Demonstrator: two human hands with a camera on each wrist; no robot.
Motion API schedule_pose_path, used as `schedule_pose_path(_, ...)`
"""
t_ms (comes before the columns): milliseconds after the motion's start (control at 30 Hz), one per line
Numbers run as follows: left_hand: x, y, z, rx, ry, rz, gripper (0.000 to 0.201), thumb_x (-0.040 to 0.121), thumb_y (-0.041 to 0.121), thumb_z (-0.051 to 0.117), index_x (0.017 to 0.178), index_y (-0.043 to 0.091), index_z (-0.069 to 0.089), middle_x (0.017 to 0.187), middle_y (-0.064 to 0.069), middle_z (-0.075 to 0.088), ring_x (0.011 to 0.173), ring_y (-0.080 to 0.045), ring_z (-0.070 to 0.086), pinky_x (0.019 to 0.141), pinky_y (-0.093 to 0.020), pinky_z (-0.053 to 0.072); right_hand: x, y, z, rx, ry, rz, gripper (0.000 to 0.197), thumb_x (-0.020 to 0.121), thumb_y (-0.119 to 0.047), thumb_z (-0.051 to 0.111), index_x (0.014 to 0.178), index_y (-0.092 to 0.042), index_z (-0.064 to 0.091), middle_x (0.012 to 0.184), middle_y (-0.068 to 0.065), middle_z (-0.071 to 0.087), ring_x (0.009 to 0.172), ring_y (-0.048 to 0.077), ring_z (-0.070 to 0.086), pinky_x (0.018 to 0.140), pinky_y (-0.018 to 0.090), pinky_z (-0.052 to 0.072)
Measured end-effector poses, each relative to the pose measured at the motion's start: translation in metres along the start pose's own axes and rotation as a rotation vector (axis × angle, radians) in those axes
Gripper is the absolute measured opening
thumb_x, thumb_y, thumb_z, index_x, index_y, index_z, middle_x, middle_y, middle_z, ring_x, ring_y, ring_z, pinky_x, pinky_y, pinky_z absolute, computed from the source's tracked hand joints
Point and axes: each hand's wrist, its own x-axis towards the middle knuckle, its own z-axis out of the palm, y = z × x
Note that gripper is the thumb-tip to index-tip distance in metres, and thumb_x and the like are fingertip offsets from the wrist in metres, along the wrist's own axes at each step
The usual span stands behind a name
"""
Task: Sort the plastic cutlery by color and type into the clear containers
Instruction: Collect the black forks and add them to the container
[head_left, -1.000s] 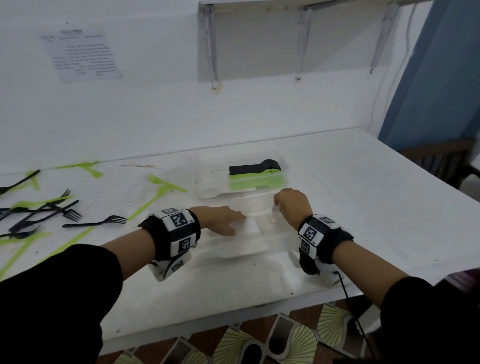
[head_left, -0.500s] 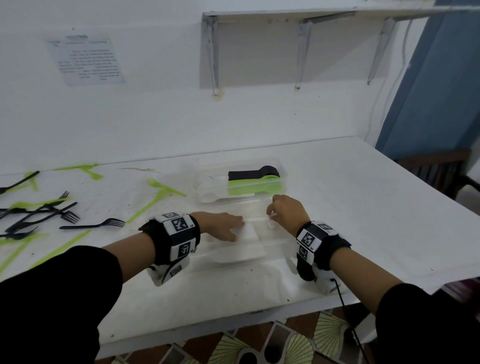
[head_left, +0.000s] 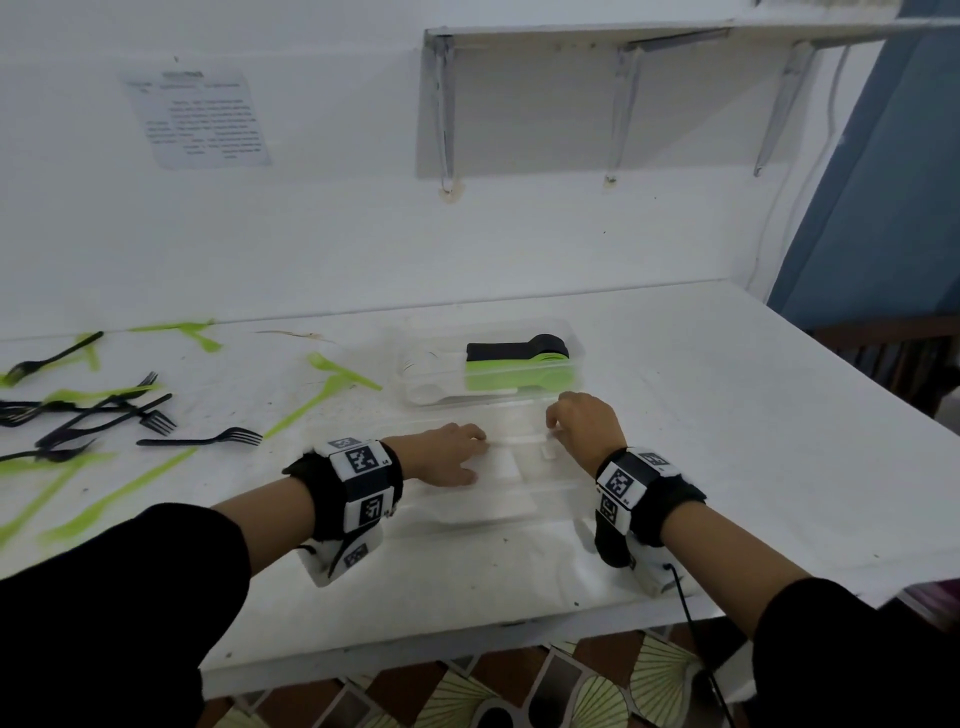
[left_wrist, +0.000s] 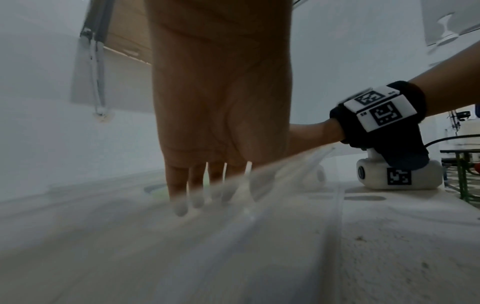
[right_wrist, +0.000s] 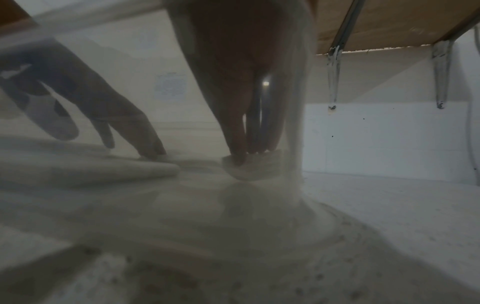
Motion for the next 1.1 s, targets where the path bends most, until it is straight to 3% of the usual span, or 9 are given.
schedule_pose_path(233,-0.001,-0.005,0.009,-0.043,0.117,0.021,0.057,0.099,0.023,0.040,0.148,0.009,0.016,0.151,-0.007,0.024,0.132,-0.026,0.029,0.108,-0.030,0.025,-0.001,-0.001,-0.001,0.002,0.006,-0.012,0.019,0.088,-0.003,0.052,0.101,-0.007,0.065,0.106,0.008,0.058,0.099,0.026,0.056,0.071,0.028,0.040)
schedule_pose_path(367,0.006,-0.005,0.014,0.059,0.218,0.012,0.046,0.100,0.020,0.035,0.145,0.013,0.029,0.144,-0.008,0.032,0.121,-0.029,0.037,0.101,-0.031,0.030,-0.003,0.000,-0.004,0.016,-0.015,-0.041,0.020,0.090,-0.010,0.052,0.104,-0.007,0.065,0.109,0.009,0.058,0.102,0.026,0.055,0.077,0.031,0.043)
schedule_pose_path(433,0.010,-0.003,0.016,0.074,0.293,0.008,0.042,0.099,0.011,0.033,0.141,0.015,0.039,0.138,-0.007,0.039,0.115,-0.028,0.041,0.095,-0.033,0.036,-0.003,0.000,-0.006,0.038,-0.028,-0.075,0.022,0.091,-0.012,0.052,0.108,-0.010,0.066,0.111,0.008,0.058,0.106,0.025,0.054,0.079,0.030,0.041)
schedule_pose_path(500,0.016,-0.002,0.016,0.071,0.356,-0.005,0.044,0.095,0.000,0.035,0.134,0.015,0.048,0.131,-0.008,0.048,0.113,-0.027,0.047,0.088,-0.033,0.039,-0.003,-0.002,-0.007,0.047,-0.040,-0.109,0.023,0.091,-0.011,0.052,0.109,-0.013,0.066,0.113,0.006,0.057,0.107,0.024,0.054,0.076,0.028,0.039)
schedule_pose_path(600,0.024,0.000,0.012,0.099,0.411,-0.010,0.036,0.093,0.002,0.041,0.122,0.012,0.059,0.119,-0.009,0.057,0.110,-0.026,0.053,0.082,-0.029,0.037,-0.001,-0.004,-0.007,0.003,-0.046,-0.116,0.023,0.090,-0.008,0.050,0.106,-0.010,0.067,0.112,0.006,0.058,0.105,0.025,0.055,0.072,0.029,0.038)
schedule_pose_path(733,0.032,0.003,0.012,0.153,0.421,-0.057,0.031,0.093,0.005,0.042,0.120,0.011,0.057,0.119,-0.007,0.056,0.112,-0.024,0.051,0.082,-0.030,0.037,0.001,-0.006,-0.005,-0.063,-0.057,-0.110,0.023,0.090,-0.006,0.047,0.104,-0.006,0.065,0.110,0.008,0.057,0.101,0.027,0.056,0.070,0.032,0.039)
schedule_pose_path(900,0.037,0.009,0.015,0.243,0.462,-0.097,0.022,0.091,-0.001,0.041,0.104,0.008,0.057,0.108,-0.008,0.055,0.100,-0.024,0.054,0.067,-0.026,0.028,0.003,-0.007,-0.002,-0.106,-0.035,-0.137,0.022,0.089,-0.003,0.047,0.101,-0.007,0.066,0.108,0.006,0.057,0.101,0.025,0.053,0.064,0.030,0.034)
schedule_pose_path(1100,0.035,0.010,0.014,0.221,0.522,-0.086,0.023,0.089,-0.003,0.043,0.105,0.008,0.054,0.106,-0.008,0.056,0.095,-0.025,0.056,0.065,-0.028,0.030,0.005,-0.006,0.000,-0.104,-0.033,-0.142,0.023,0.089,-0.003,0.047,0.101,-0.007,0.066,0.107,0.006,0.062,0.102,0.024,0.053,0.066,0.028,0.035)
